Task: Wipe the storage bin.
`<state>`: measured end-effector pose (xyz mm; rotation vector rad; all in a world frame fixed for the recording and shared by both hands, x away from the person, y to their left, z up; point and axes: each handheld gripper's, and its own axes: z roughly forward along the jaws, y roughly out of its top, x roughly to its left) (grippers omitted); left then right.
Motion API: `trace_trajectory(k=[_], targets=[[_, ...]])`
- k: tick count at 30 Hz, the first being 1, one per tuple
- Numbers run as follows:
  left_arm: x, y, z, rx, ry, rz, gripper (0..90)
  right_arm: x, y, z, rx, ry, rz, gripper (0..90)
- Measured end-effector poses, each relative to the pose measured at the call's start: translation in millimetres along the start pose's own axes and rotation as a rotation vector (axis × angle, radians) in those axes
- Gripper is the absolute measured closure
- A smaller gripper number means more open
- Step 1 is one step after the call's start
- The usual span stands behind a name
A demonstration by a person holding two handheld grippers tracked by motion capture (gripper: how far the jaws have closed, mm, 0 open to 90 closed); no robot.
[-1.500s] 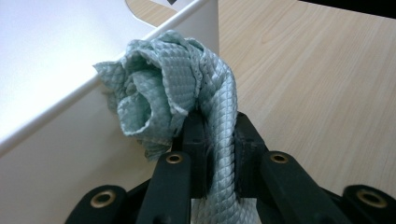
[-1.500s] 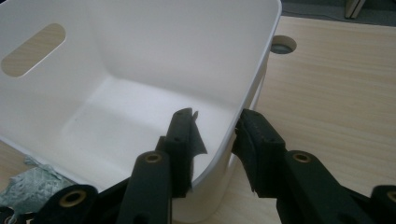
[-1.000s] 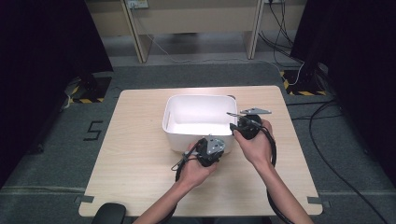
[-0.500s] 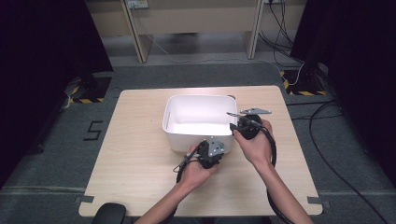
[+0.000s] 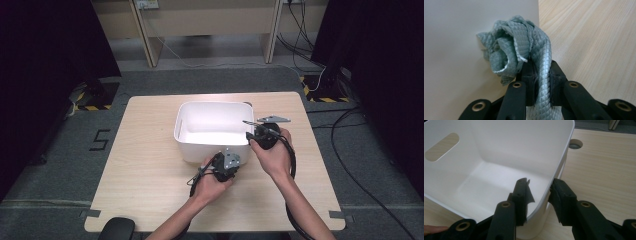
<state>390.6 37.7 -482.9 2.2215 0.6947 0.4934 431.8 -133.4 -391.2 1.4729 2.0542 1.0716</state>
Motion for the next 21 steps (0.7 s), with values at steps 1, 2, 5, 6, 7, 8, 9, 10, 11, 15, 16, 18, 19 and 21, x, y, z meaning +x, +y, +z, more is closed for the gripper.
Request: trace_trajectory(k=[1,2,5,6,7,8,9,10,11,15,16,18,19,21], targets=[[0.2,-0.7,0.6,0.007,0.004,0.006,78.1,-0.2,0.0,0.1,-0.001,0.000,-0.004,66.4],[0.1,-1.3,1.5,0.007,0.000,0.003,78.1,-0.1,0.0,0.2,-0.001,-0.001,-0.004,66.4],[0.0,-2.8,3.6,0.009,0.001,0.002,78.1,-0.1,-0.1,0.3,-0.002,0.000,-0.003,66.4],[0.0,-3.0,3.9,0.015,0.000,0.002,78.1,-0.1,-0.1,0.4,-0.002,0.001,-0.002,66.4],[0.1,-3.4,4.3,0.018,0.000,0.004,78.1,-0.3,-0.1,0.4,-0.002,0.002,-0.003,66.4],[0.1,-3.7,4.8,0.018,0.000,0.006,78.1,-0.1,-0.1,0.4,-0.002,0.000,-0.002,66.4],[-0.1,-4.1,5.5,0.015,0.003,0.005,78.1,-0.1,-0.1,0.4,-0.002,0.000,-0.003,66.4],[-0.3,-4.4,5.9,0.018,0.002,0.003,78.1,-0.2,-0.1,0.4,-0.002,0.000,-0.002,66.4],[-0.5,-4.7,6.5,0.018,-0.001,-0.001,78.1,-0.2,-0.1,0.4,-0.002,0.001,-0.002,66.3],[-0.4,-4.9,7.7,0.024,-0.001,0.006,78.1,-0.2,-0.2,0.5,-0.002,0.000,-0.003,66.4],[-0.5,-4.6,7.6,0.026,0.000,0.007,78.1,-0.2,-0.1,0.5,-0.002,0.001,-0.002,66.3],[-0.6,-3.9,7.5,0.032,-0.002,0.010,78.1,-0.2,-0.1,0.6,-0.002,0.000,-0.004,66.3],[-0.8,-3.5,7.9,0.032,-0.003,0.015,78.1,-0.2,-0.1,0.6,-0.002,0.000,-0.004,66.3],[-1.8,-2.9,8.9,0.028,0.001,0.013,78.1,0.0,0.0,0.6,0.000,0.000,-0.002,66.3]])
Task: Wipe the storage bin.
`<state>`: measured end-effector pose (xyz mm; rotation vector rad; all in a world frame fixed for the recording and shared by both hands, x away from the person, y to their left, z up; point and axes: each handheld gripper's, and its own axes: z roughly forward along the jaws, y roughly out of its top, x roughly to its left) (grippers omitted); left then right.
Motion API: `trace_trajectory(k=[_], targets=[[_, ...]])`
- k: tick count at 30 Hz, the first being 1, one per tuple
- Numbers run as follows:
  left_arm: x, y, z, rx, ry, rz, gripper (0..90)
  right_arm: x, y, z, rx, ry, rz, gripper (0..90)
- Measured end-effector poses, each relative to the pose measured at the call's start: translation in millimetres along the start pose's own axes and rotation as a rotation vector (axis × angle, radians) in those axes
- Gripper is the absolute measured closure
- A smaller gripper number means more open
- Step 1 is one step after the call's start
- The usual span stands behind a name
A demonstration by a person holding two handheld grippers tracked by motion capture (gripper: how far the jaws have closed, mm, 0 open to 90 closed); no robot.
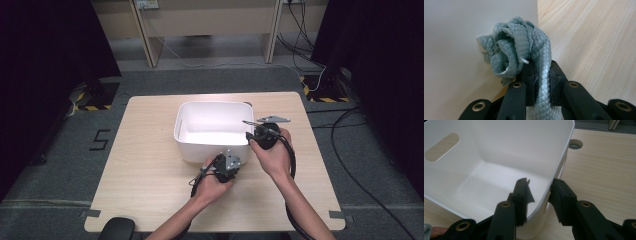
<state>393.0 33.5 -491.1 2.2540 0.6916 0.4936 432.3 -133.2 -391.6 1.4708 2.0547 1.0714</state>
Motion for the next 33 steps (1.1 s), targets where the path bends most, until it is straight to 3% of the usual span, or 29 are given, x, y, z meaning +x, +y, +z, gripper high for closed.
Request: trace_trajectory(k=[15,33], targets=[[-5.5,5.0,6.3,-0.003,-0.014,-0.002,78.2,-0.1,-0.1,0.0,0.000,-0.001,-0.004,66.2],[-4.6,21.7,-14.7,-0.077,-0.010,-0.006,78.5,0.0,0.0,0.1,0.000,0.000,0.000,66.2]])
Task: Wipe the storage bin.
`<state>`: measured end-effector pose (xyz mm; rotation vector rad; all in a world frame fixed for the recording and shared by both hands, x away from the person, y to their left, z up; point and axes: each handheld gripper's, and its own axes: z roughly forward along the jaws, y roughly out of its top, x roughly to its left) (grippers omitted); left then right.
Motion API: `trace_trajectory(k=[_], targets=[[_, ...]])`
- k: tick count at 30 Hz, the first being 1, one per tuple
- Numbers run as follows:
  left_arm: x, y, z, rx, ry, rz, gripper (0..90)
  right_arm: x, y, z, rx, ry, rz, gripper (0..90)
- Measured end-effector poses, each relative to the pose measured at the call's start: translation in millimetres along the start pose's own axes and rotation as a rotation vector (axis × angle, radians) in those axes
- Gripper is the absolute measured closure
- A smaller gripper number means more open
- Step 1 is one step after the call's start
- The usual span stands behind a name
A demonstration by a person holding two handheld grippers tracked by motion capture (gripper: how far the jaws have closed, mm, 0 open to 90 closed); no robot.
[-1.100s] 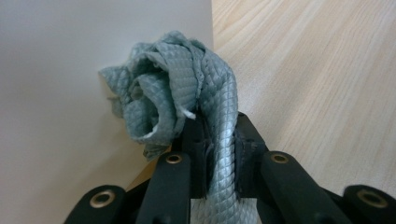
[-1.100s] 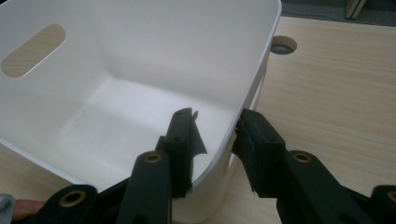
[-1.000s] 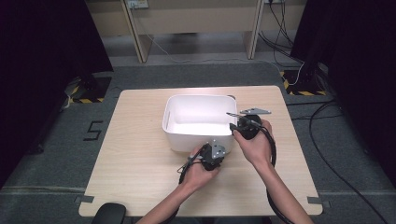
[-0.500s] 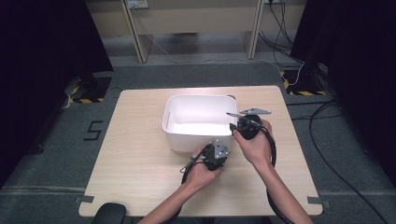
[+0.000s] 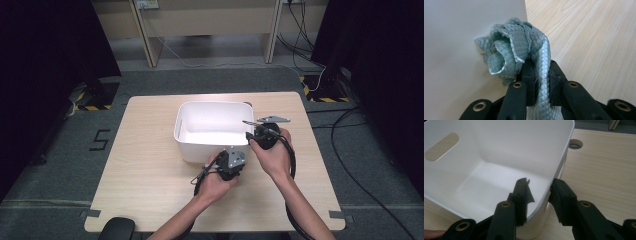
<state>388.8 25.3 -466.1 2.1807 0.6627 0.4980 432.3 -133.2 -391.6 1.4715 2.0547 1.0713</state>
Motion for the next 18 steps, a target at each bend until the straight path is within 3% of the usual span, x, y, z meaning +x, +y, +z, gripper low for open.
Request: trace_trajectory(k=[10,18], targets=[[1.2,16.3,-14.9,-0.052,-0.002,0.004,78.5,0.2,-0.1,0.0,-0.001,-0.002,0.000,66.2],[-0.5,21.9,-16.1,-0.069,-0.005,0.011,78.4,0.1,0.0,0.1,-0.001,-0.002,-0.001,66.2]])
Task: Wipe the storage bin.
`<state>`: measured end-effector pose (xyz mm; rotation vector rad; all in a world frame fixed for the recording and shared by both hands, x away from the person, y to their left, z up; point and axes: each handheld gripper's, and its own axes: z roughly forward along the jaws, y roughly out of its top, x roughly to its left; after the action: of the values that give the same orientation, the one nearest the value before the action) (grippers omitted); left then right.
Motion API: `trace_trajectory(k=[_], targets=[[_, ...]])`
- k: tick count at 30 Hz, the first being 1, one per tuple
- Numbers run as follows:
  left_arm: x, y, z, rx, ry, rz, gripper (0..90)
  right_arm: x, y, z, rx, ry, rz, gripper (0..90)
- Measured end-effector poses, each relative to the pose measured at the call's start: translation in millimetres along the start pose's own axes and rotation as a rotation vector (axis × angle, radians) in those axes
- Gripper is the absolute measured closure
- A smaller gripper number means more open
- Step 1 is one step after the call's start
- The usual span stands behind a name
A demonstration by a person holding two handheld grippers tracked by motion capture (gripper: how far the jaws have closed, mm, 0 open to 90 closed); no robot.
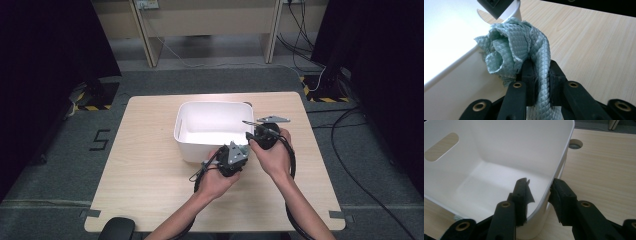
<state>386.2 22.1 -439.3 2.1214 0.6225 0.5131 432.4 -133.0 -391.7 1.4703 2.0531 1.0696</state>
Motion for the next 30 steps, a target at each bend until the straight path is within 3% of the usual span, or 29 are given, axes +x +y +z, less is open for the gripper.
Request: trace_trajectory(k=[19,30], targets=[[-6.9,8.9,8.4,-0.005,0.001,0.021,78.3,-0.4,0.1,0.3,0.000,0.002,0.002,66.1],[-9.2,-1.3,18.3,-0.012,0.009,0.034,78.5,-0.5,0.0,0.4,0.000,0.004,0.004,66.1]])
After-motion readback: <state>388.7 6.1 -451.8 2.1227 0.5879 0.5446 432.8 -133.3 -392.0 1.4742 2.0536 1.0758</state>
